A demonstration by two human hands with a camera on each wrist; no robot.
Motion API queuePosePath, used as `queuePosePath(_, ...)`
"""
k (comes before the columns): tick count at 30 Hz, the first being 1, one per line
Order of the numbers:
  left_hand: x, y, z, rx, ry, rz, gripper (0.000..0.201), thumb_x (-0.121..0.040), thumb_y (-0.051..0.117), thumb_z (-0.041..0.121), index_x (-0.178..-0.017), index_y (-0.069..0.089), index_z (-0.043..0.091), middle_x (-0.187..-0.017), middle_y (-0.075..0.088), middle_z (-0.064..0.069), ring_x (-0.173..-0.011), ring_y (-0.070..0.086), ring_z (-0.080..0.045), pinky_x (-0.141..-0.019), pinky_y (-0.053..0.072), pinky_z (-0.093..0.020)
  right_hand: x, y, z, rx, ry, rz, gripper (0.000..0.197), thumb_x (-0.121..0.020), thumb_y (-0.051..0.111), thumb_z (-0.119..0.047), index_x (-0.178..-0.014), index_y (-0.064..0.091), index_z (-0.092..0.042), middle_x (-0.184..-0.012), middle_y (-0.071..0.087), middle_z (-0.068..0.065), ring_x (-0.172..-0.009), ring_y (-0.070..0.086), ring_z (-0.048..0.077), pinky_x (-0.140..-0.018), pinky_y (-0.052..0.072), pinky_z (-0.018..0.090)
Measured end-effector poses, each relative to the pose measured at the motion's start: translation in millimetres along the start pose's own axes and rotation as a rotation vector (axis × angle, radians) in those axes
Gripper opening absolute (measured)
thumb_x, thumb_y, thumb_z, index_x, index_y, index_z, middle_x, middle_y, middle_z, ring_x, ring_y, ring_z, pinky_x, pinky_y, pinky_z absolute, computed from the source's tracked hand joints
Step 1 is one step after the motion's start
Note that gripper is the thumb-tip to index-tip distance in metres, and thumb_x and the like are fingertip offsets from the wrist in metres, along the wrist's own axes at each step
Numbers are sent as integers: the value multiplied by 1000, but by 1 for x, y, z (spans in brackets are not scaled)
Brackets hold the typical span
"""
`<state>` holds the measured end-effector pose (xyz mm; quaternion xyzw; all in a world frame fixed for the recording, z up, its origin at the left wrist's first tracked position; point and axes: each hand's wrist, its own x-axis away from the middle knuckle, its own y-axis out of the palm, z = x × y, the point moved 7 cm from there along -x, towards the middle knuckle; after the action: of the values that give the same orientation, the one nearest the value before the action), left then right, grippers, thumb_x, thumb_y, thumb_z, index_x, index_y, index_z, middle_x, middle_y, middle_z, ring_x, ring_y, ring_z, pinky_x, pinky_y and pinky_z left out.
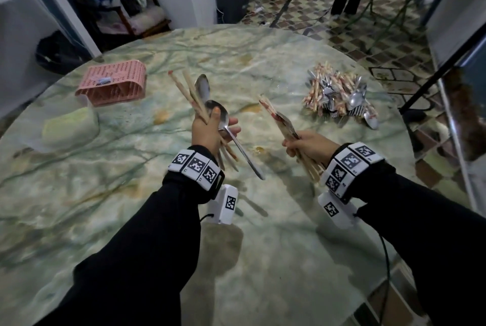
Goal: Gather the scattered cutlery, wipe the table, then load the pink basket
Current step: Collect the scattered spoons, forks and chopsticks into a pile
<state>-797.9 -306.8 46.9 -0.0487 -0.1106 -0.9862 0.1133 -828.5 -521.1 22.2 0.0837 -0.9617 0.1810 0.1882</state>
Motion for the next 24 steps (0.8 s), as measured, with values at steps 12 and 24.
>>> queuePosePath(12, -15, 13, -14, -38, -122, 19, 18, -95, 50, 24, -104, 37, 14, -66, 35, -1, -32, 30, -2, -35, 30, -14, -17, -43, 20, 485, 15, -165, 10, -91, 45, -2, -96, 47, -10, -66, 43, 2, -54, 36, 13, -46, 29, 20)
queuePosePath(24, -32, 117, -57, -10, -347, 40, 19, -91, 36, 9, -72, 34, 14, -63, 25, 1, -31, 22, -5, -36, 22, -12, -70, -150, 19, 882, -123, -277, 14, -89, 42, 2, -94, 35, -10, -73, 39, 0, -76, 43, 20, -69, 34, 30)
